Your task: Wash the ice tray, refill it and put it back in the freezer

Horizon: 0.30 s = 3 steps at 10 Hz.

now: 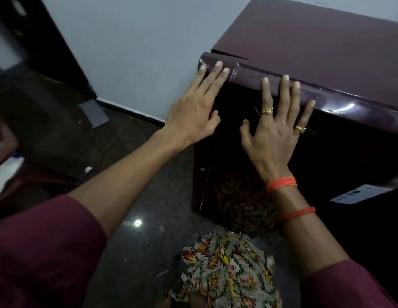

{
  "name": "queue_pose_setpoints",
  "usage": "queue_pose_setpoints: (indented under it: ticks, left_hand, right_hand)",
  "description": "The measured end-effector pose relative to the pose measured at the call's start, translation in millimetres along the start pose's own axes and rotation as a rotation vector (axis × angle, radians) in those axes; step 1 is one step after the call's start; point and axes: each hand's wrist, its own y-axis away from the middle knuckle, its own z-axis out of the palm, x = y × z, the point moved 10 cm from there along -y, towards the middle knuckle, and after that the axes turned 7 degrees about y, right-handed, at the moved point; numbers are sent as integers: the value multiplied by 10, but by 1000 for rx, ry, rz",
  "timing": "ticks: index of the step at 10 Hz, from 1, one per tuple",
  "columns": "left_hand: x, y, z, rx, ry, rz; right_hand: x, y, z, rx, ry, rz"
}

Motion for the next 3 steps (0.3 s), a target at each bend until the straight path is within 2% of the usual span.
queue_pose_setpoints:
  ticks: [2, 3]
  left_hand:
    - [-280, 389, -184, -13, -26, -139]
    - [-544, 830, -371, 62, -67, -235]
  right_hand:
    - [-137, 103, -59, 16, -203, -40]
    - [-385, 295, -51, 16, -281, -137]
